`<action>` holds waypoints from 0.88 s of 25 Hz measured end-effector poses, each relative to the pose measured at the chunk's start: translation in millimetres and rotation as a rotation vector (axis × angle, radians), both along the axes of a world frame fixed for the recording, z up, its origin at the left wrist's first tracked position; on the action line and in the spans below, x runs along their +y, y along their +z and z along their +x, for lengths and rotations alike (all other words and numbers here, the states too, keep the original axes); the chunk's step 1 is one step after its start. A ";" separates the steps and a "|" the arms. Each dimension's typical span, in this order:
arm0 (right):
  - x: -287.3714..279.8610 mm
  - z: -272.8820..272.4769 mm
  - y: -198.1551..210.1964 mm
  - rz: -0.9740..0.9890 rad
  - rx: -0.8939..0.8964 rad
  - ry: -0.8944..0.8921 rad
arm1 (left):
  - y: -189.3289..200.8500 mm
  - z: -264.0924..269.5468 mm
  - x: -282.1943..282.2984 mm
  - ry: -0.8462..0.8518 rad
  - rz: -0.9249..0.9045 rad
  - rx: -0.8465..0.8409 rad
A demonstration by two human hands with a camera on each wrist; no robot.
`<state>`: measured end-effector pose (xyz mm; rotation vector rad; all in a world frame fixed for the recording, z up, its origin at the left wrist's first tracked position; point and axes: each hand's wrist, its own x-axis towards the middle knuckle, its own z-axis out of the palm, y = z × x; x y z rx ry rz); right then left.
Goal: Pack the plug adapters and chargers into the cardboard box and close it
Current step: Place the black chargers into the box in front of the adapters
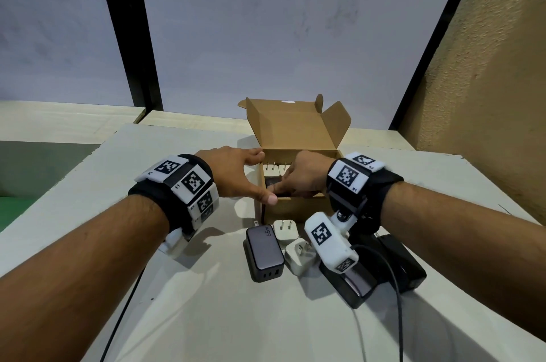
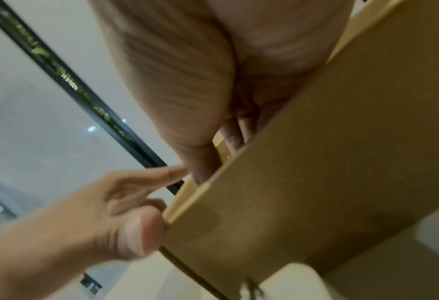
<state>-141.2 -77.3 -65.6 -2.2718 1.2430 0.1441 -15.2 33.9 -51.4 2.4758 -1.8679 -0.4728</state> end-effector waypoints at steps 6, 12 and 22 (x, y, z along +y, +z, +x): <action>-1.8 -0.7 -2.7 0.048 -0.032 0.006 | 0.0 0.5 -1.9 -0.009 0.001 -0.003; 12.0 -34.2 25.0 -0.200 -0.032 0.218 | -3.6 5.4 -4.4 0.011 0.015 0.028; 7.0 -170.5 21.0 -0.185 0.271 0.197 | -0.4 0.6 -2.3 0.021 0.024 0.074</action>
